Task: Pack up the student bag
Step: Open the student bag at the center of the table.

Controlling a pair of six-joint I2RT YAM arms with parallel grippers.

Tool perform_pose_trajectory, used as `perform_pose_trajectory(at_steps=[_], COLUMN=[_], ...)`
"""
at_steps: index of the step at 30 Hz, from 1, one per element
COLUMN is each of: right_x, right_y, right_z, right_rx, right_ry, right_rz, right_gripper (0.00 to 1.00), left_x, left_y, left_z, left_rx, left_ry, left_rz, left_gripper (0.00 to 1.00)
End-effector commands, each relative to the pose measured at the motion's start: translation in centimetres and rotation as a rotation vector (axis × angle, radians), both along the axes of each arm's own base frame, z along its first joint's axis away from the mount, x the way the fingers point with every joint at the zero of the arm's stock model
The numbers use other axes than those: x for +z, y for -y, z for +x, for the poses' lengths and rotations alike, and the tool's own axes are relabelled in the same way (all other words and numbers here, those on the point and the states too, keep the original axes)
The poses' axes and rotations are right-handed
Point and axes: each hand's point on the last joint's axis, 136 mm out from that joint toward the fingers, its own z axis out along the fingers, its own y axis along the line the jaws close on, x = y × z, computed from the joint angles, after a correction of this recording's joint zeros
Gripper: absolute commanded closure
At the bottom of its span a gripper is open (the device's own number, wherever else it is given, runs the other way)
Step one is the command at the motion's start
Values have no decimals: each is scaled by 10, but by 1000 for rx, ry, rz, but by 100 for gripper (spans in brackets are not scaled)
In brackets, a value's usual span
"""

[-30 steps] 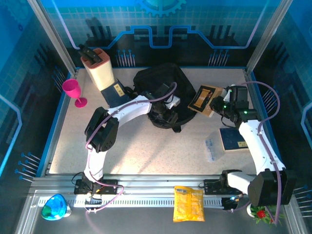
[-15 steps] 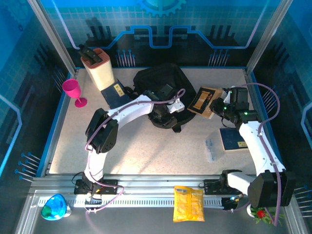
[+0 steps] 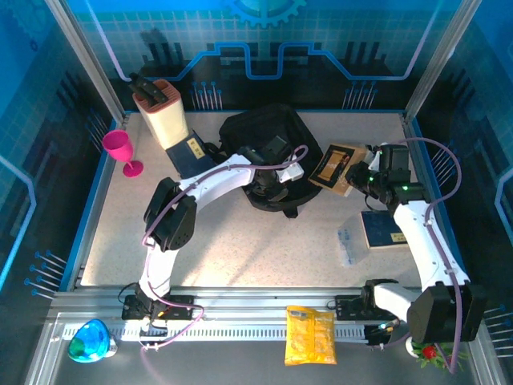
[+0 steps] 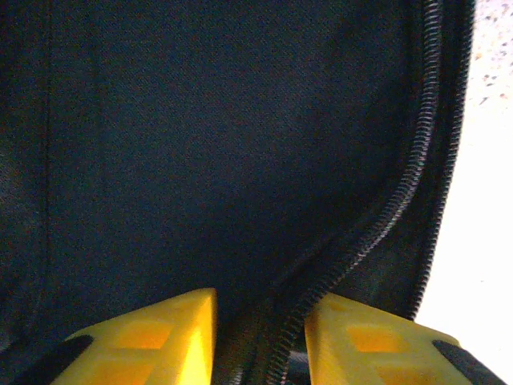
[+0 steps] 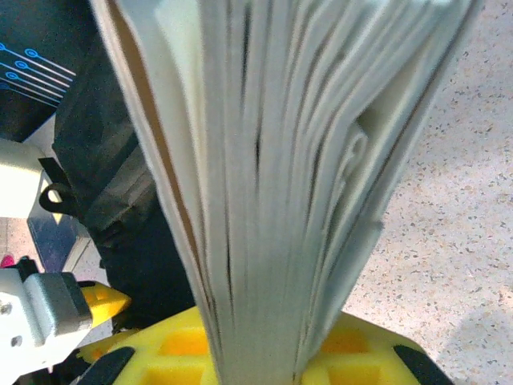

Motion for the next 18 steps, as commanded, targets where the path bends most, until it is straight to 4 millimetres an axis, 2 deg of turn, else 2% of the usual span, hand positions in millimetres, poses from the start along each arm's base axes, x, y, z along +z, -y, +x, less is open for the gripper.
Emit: perform_pose_trajectory(at_steps=[1, 7, 13, 18], right_x=[29, 37, 45, 63], right_y=[5, 8, 14, 31], right_z=[1, -2, -8, -22], right_rx=[-16, -28, -51, -130], right_ry=[91, 107, 121, 163], right_rz=[12, 12, 13, 0], right_gripper=[84, 84, 84, 85], left_x=[-13, -15, -1, 39], left_y=[-4, 4, 7, 10], left_z=[-2, -6, 12, 29], left_rx=[-58, -129, -85, 21], left_ry=[11, 24, 123, 251], left_rz=[103, 124, 127, 12], left_gripper=[61, 56, 77, 94])
